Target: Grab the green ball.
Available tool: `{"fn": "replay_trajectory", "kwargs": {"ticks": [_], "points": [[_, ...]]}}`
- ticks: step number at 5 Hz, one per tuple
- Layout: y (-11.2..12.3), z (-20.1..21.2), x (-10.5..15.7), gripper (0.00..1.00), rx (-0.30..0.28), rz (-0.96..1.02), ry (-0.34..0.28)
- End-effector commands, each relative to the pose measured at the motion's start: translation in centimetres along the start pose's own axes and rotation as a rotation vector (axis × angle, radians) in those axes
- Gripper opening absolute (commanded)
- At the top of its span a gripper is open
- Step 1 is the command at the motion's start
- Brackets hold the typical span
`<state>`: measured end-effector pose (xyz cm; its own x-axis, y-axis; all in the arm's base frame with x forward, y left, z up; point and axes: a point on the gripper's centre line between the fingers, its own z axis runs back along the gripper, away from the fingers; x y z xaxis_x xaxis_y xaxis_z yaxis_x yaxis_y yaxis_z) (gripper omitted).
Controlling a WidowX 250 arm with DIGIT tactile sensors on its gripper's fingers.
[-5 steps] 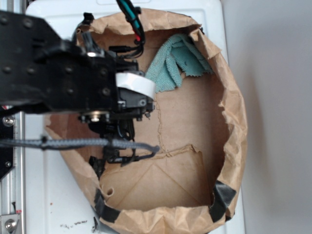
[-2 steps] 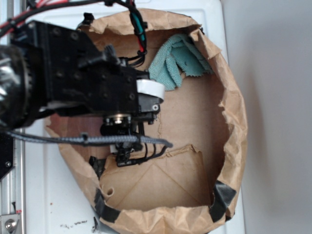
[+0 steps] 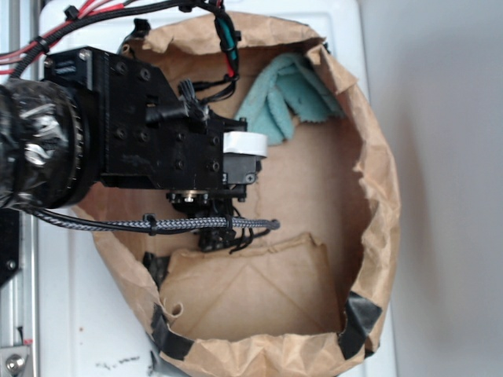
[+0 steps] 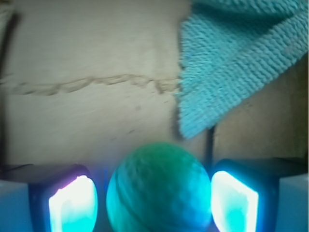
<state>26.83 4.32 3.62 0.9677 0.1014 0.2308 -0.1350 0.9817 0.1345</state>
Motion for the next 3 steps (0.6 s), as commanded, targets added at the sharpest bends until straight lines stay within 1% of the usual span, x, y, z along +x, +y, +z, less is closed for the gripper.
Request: {"fn": "replay_trajectory", "kwargs": {"ticks": [1,2,3], "points": [[0.17,0.76,0.78,0.00,0.029,0.001,-0.075],[0.08,0.76,0.84,0.00,0.025,0.017,-0.086],[0.24,1.68,1.05,0.00,-0.004,0.026,-0.087]]}}
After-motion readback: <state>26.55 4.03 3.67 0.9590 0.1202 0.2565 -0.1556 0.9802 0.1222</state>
